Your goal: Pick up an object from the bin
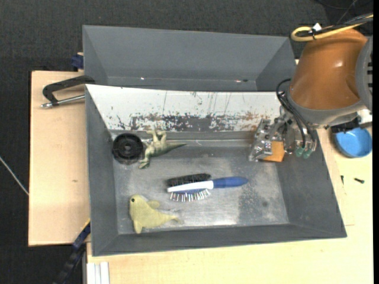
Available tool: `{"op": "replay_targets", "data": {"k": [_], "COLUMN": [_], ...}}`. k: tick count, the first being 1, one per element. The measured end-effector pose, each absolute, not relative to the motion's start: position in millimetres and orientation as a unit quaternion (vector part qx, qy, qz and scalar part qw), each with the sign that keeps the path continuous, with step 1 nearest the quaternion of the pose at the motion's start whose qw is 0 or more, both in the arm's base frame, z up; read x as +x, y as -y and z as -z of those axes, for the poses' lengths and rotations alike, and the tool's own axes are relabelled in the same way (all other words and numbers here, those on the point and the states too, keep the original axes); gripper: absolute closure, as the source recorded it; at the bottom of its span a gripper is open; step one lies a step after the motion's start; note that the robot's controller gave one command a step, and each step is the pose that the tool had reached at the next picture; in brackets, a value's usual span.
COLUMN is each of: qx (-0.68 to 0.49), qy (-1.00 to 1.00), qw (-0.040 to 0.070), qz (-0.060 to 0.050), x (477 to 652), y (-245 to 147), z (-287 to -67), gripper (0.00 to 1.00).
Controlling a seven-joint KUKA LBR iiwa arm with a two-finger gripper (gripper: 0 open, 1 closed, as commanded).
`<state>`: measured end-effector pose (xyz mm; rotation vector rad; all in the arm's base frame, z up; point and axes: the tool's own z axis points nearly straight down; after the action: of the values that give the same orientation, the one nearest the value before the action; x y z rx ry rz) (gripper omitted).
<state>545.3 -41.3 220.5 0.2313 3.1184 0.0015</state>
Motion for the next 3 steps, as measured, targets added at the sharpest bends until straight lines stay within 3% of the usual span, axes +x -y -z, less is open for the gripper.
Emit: {"op": "replay_targets", "data": {"k": [1, 2, 3], "qx": [0.074, -0.039, -0.038], "qy": [-0.997, -0.999, -0.999], "qw": [0.003, -0.003, 0.000], "qz": [0.000, -0.001, -0.001], "x": [543.7, 535.0, 536.7], "y": [41, 0, 0], "z": [-216, -77, -80], "gripper": [0.00, 0.00, 1.00]}}
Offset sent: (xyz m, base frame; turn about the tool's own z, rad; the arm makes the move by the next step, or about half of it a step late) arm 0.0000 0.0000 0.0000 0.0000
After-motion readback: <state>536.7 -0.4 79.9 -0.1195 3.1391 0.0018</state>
